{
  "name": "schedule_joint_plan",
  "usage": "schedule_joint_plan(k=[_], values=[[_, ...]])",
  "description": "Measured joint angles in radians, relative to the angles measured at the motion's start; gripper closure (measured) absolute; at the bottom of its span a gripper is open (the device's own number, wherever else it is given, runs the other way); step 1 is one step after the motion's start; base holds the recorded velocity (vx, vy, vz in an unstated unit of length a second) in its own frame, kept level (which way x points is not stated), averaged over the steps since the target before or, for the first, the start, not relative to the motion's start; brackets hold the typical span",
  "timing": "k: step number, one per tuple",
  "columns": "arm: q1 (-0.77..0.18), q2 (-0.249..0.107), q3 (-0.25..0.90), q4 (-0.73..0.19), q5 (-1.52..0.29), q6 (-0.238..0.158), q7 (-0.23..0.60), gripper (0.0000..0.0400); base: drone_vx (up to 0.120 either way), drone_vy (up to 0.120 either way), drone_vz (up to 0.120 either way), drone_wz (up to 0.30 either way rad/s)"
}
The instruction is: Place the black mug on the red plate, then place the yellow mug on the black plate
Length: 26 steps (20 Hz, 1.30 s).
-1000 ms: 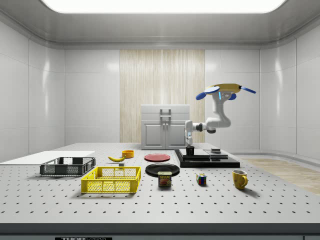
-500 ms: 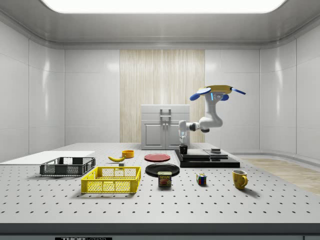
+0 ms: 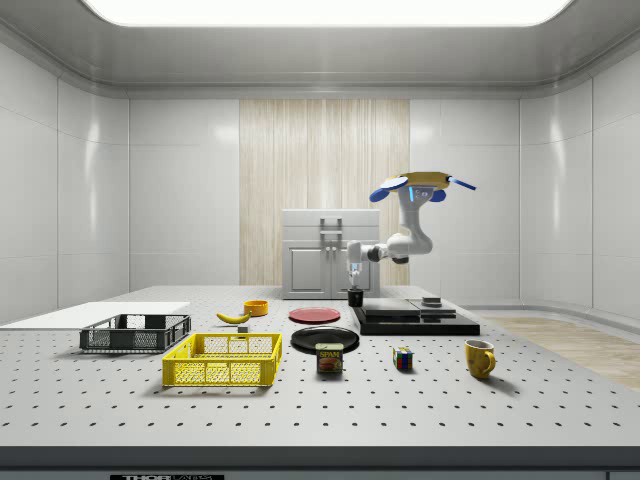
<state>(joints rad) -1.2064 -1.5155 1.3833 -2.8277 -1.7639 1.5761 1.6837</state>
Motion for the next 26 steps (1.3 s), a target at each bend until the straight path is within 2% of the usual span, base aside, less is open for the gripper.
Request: schedule_joint_plan(k=[13, 26], values=[[-0.003, -0.018, 0.002, 0.001, 0.007, 0.016, 0.003, 0.0290, 0.120, -0.117, 0.000, 0.000], [-0.006, -0.032, 0.003, 0.001, 0.013, 0.029, 0.005, 0.0290, 0.120, 0.000, 0.000, 0.000]])
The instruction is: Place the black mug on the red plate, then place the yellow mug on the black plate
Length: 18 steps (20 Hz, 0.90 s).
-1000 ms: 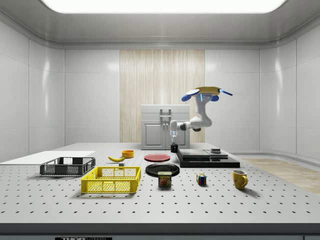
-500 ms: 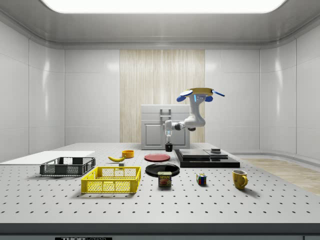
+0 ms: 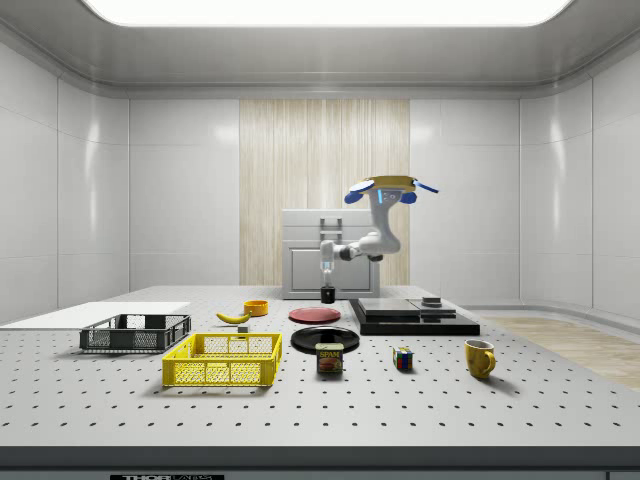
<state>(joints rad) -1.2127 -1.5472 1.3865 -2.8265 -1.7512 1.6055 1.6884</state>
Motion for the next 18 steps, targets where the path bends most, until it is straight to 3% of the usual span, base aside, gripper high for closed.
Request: schedule_joint_plan(k=[6, 18], values=[[-0.001, -0.005, 0.001, 0.000, 0.002, 0.005, 0.000, 0.0290, 0.120, 0.000, 0.000, 0.000], [0.103, -0.025, -0.021, 0.014, -0.011, 0.033, -0.116, 0.0290, 0.000, 0.000, 0.000, 0.000]])
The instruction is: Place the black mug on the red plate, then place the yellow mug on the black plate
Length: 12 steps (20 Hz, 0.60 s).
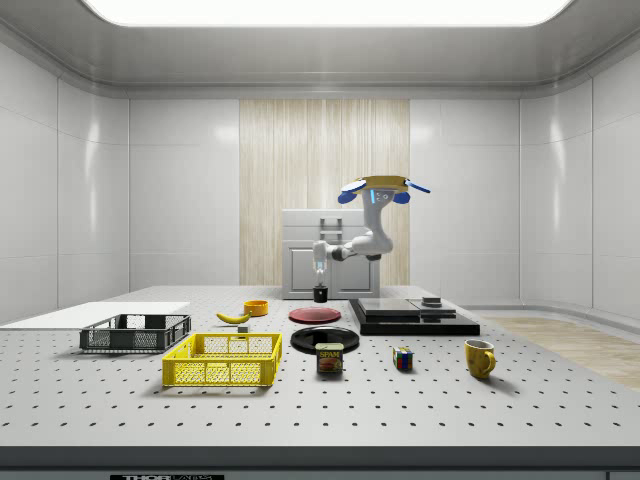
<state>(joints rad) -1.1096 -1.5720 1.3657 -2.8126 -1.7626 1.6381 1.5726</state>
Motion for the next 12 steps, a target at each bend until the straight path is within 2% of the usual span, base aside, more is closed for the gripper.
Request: schedule_joint_plan(k=[12], values=[[0.000, -0.003, -0.143, 0.044, -0.130, 0.061, -0.030, 0.0290, 0.000, 0.000, 0.000, 0.000]])
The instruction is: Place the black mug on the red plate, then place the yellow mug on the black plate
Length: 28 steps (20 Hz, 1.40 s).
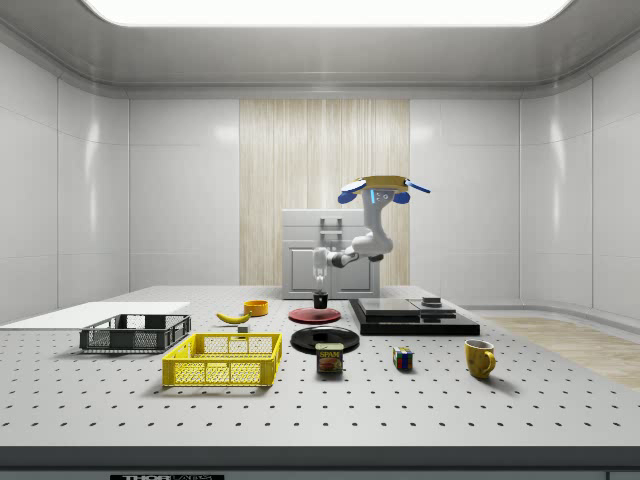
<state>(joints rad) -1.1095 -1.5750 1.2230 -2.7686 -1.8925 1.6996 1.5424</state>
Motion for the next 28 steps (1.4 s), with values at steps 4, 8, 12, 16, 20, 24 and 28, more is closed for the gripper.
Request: schedule_joint_plan(k=[4, 8, 12, 16, 20, 24, 28], values=[[-0.021, 0.007, -0.030, 0.007, -0.030, 0.006, 0.018, 0.0290, 0.000, 0.000, 0.000, 0.000], [-0.039, 0.014, -0.051, 0.012, -0.052, 0.009, 0.035, 0.0290, 0.000, 0.000, 0.000, 0.000], [-0.035, 0.017, -0.060, 0.017, -0.060, 0.011, 0.028, 0.0290, 0.000, 0.000, 0.000, 0.000], [-0.028, 0.018, -0.063, 0.020, -0.063, 0.012, 0.018, 0.0208, 0.000, 0.000, 0.000, 0.000], [-0.019, 0.019, -0.047, 0.013, -0.050, 0.003, 0.013, 0.0077, 0.000, 0.000, 0.000, 0.000], [-0.006, 0.018, -0.003, -0.003, -0.009, -0.017, 0.010, 0.0028, 0.000, 0.000, 0.010, 0.000], [0.003, 0.017, 0.034, -0.015, 0.025, -0.032, 0.009, 0.0010, 0.000, 0.020, 0.110, 0.000]])
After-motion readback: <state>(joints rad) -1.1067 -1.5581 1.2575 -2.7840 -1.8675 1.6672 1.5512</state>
